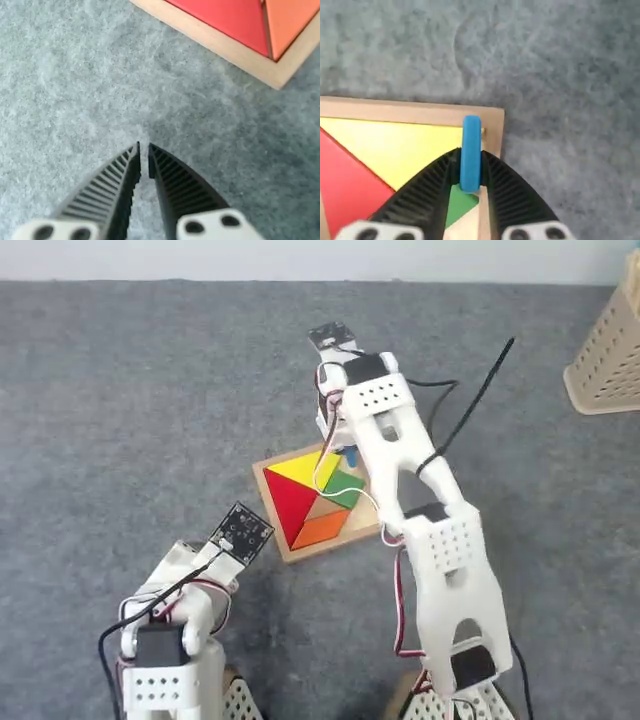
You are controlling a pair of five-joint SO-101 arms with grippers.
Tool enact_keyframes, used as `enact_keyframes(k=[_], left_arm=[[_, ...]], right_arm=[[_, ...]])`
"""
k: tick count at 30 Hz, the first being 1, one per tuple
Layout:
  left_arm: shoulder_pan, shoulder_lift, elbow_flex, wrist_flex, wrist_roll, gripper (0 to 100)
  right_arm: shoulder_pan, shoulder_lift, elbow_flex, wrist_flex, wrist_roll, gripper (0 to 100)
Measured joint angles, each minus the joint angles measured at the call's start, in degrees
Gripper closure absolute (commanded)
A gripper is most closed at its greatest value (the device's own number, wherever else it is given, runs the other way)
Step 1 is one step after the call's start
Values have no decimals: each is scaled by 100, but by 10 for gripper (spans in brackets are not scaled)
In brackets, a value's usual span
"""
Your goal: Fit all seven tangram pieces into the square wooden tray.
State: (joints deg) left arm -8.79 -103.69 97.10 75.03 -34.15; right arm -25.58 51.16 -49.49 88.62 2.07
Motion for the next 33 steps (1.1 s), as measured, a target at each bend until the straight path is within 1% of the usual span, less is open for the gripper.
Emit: enact_keyframes(k=[7,14,17,19,33], left_arm=[[-9,0,0,0,0,976],[0,0,0,0,0,976],[0,0,0,0,0,976],[0,0,0,0,0,976],[0,0,0,0,0,976]], right_arm=[[-9,712,-985,457,9,992],[26,826,-1556,985,202,992],[18,826,-1582,1020,651,992],[9,826,-1582,1020,809,992],[53,826,-1582,1020,870,992]])
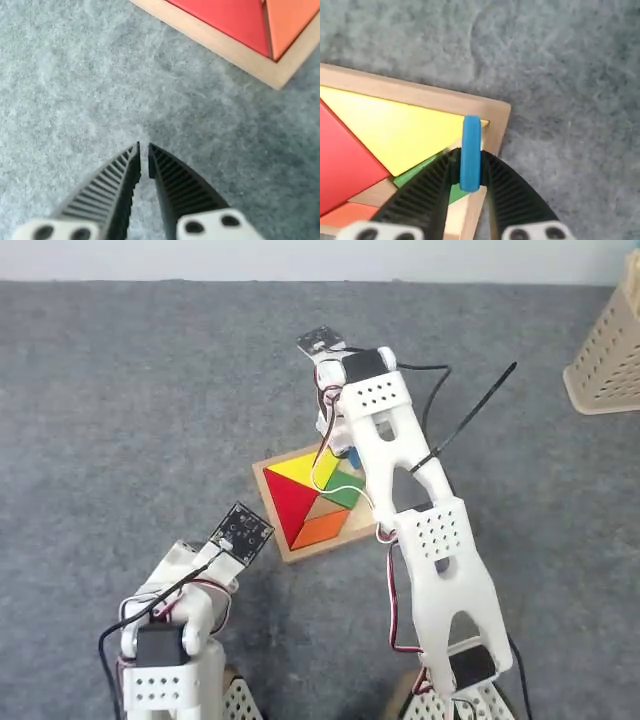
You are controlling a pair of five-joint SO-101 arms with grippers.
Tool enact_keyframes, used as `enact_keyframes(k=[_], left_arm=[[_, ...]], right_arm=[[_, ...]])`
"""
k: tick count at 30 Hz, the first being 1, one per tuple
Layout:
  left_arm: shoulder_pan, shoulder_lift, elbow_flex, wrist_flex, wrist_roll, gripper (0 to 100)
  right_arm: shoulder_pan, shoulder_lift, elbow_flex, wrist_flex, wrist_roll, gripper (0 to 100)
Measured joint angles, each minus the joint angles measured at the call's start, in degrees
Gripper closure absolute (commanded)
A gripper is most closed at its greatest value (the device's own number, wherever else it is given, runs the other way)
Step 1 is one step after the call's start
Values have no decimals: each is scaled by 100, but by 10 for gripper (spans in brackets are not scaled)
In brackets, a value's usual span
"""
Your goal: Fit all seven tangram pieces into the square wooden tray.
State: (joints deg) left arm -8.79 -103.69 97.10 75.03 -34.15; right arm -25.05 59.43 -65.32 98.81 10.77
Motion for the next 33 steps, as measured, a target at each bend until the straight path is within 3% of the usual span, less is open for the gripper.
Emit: enact_keyframes(k=[9,15,33], left_arm=[[9,0,0,0,0,976],[9,0,0,0,0,976],[9,0,0,0,0,976]], right_arm=[[35,334,0,70,-167,987],[44,334,0,97,-193,867],[141,343,9,141,-202,865]])
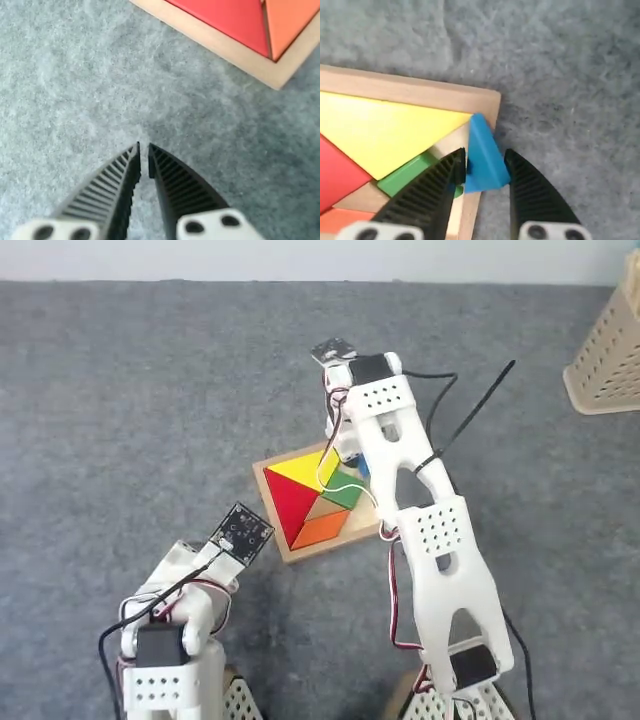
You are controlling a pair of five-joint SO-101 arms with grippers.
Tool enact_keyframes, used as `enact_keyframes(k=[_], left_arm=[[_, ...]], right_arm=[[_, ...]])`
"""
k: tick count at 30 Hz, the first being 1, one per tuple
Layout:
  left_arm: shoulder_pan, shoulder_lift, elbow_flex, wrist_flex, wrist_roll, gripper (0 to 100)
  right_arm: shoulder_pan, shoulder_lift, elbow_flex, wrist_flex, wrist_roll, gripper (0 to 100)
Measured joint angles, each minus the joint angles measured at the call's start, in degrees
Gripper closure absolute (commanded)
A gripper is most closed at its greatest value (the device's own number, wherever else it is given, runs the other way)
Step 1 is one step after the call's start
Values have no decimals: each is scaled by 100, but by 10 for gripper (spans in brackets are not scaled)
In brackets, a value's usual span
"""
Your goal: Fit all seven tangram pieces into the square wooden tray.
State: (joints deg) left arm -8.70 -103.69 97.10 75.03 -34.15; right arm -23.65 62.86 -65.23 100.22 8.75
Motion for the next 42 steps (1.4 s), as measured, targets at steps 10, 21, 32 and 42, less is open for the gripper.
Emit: enact_keyframes(k=[10,21,32,42], left_arm=[[0,0,0,0,0,976],[-9,0,0,0,0,976],[0,0,0,0,0,976],[0,0,0,0,0,976]], right_arm=[[-167,-70,0,0,0,865],[-229,-457,167,9,0,864],[-651,-457,378,9,0,864],[-651,-475,378,9,0,995]])
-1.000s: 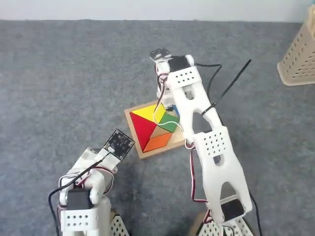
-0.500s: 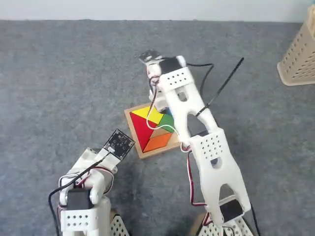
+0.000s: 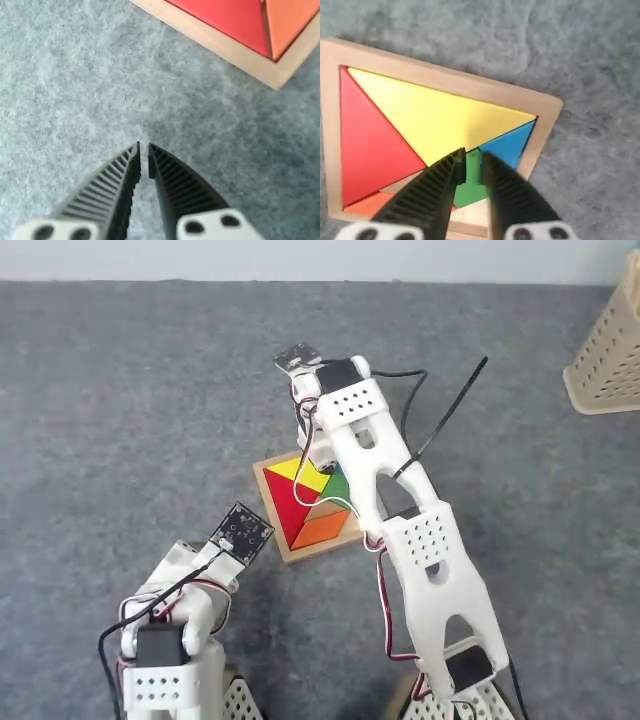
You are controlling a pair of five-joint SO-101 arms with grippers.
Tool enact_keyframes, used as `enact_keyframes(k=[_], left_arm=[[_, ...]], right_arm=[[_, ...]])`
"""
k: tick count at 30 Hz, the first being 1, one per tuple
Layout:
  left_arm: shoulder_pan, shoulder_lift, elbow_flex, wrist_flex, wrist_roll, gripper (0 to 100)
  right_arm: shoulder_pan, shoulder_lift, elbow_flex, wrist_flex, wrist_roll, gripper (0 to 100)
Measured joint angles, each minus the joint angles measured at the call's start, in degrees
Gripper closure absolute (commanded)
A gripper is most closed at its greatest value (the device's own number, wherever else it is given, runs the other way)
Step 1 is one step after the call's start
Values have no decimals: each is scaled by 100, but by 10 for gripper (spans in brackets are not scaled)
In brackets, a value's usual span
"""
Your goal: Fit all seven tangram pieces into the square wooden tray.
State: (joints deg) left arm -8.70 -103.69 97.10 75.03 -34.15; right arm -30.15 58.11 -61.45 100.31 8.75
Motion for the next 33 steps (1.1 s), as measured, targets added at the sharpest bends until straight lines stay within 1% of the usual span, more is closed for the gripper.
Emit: enact_keyframes(k=[3,6,10,14,17,22,25,27,30,33], left_arm=[[-9,0,0,0,0,976],[-9,0,0,0,0,976],[0,0,0,0,0,976],[0,0,0,0,0,976],[0,0,0,0,0,976],[0,0,0,0,0,976],[0,0,0,0,0,976],[0,0,0,0,0,976],[0,0,0,0,0,976],[-9,0,0,0,0,976]], right_arm=[[88,-255,158,0,-149,992],[264,-809,659,0,-185,992],[369,-1829,1916,0,-202,992],[536,-3051,3481,-114,-202,992],[809,-4079,4879,-668,-202,992],[1363,-5749,7385,-2057,-202,988],[1688,-6523,8519,-2752,-202,976],[1741,-6796,8949,-2848,-202,926],[1662,-6831,9301,-2910,-202,847],[1292,-6637,9327,-2989,-158,837]])
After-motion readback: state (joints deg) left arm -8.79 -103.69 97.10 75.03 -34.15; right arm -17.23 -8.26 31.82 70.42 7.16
